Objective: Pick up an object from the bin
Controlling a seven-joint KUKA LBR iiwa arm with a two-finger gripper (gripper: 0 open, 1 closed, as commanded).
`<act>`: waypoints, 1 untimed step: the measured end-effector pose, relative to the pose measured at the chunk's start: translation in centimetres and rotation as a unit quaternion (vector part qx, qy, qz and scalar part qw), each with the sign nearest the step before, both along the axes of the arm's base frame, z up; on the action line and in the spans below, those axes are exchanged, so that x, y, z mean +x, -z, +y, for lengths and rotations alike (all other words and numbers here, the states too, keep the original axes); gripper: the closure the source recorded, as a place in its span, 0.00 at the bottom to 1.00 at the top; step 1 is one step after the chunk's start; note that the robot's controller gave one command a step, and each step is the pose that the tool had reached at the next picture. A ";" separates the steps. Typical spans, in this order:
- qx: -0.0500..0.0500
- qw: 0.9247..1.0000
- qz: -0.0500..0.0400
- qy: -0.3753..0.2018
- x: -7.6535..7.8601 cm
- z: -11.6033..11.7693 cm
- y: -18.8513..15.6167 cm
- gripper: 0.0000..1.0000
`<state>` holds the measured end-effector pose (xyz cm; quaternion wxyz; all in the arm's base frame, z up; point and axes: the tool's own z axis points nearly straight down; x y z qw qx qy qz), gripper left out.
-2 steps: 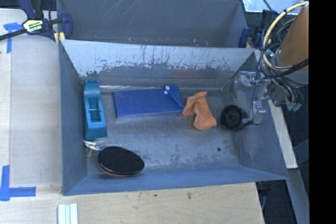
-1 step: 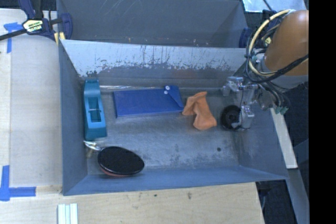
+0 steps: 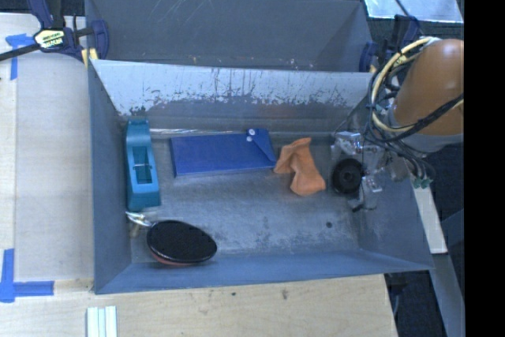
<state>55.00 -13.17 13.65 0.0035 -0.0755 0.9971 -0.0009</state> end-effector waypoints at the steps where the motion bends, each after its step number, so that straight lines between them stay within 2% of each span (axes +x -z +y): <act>1: 0.000 0.994 0.003 -0.111 1.6 0.8 0.5 0.00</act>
Offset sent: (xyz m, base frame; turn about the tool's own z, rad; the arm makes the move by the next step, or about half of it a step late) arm 0.0270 -0.0140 0.0094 -0.5652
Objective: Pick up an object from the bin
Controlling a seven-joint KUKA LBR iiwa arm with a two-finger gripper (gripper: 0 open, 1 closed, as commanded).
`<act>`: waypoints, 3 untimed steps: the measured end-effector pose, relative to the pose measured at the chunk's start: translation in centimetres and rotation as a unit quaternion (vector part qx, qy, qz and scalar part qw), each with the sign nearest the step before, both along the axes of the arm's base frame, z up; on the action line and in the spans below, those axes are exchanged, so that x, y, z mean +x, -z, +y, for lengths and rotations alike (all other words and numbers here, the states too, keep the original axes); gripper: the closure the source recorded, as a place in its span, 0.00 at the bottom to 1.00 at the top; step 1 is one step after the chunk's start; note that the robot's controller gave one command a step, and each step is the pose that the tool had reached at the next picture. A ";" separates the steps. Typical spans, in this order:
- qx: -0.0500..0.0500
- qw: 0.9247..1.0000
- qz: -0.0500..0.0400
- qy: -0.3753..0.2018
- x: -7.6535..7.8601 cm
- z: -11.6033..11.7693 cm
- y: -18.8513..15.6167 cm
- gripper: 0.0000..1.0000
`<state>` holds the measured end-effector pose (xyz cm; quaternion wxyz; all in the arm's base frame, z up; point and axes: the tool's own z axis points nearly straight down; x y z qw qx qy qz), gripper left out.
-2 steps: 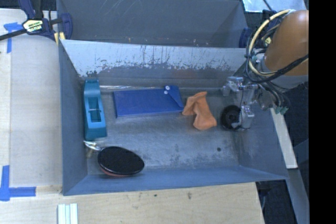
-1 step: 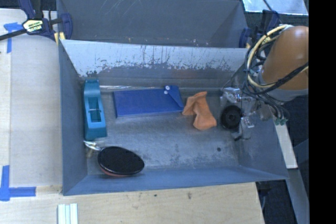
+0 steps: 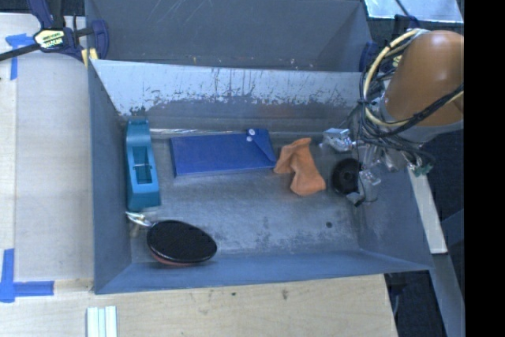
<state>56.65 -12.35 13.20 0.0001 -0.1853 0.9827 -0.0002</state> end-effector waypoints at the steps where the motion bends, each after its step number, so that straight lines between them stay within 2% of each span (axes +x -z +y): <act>1: 0.000 0.988 -0.002 -0.151 1.0 -1.2 -1.0 0.00; 2: -0.001 0.986 -0.002 -0.166 1.0 -2.9 -1.5 0.00; 3: 0.000 0.960 -0.001 -0.279 0.6 -2.4 -0.9 0.00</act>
Offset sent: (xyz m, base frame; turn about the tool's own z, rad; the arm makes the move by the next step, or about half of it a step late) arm 0.0094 -0.0334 0.0165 -0.3315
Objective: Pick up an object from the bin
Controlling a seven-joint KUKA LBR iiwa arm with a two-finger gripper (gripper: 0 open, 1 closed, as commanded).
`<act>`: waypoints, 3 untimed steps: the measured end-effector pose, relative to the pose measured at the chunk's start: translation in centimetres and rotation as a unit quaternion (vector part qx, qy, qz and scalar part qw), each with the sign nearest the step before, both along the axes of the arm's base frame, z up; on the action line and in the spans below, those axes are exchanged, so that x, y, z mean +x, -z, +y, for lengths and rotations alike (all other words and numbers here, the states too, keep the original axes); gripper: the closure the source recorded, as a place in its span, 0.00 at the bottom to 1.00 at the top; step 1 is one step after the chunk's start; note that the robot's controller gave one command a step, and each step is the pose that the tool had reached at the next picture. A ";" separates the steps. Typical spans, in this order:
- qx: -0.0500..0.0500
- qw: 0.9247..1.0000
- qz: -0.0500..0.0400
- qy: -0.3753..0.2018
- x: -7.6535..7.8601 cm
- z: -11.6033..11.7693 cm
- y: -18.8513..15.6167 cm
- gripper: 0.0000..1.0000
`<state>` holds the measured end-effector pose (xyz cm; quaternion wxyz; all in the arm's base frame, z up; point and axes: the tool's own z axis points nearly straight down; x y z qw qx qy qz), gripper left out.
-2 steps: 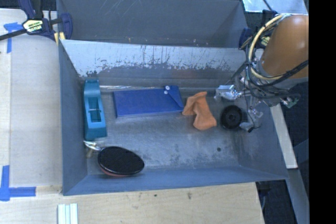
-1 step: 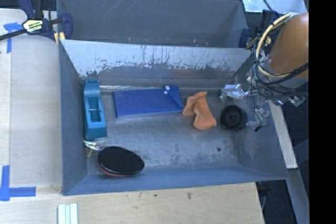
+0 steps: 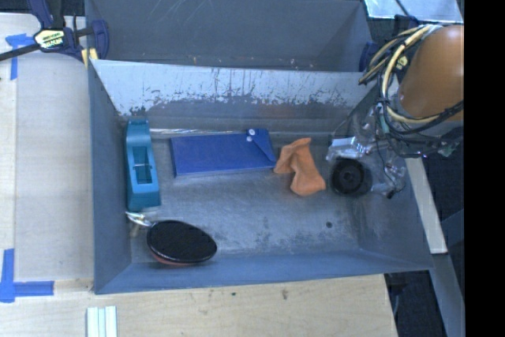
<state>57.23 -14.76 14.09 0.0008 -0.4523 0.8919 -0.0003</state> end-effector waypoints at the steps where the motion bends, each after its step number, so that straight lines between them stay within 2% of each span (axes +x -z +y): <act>1: 0.001 0.988 0.000 -0.156 3.0 1.4 2.9 1.00; 2: 0.001 0.988 0.000 -0.156 3.0 1.4 2.9 1.00; 3: -0.001 0.989 -0.004 -0.145 3.6 2.4 -15.6 1.00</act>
Offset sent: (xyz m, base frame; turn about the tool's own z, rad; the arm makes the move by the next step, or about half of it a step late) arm 0.0000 0.0000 0.0000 0.0000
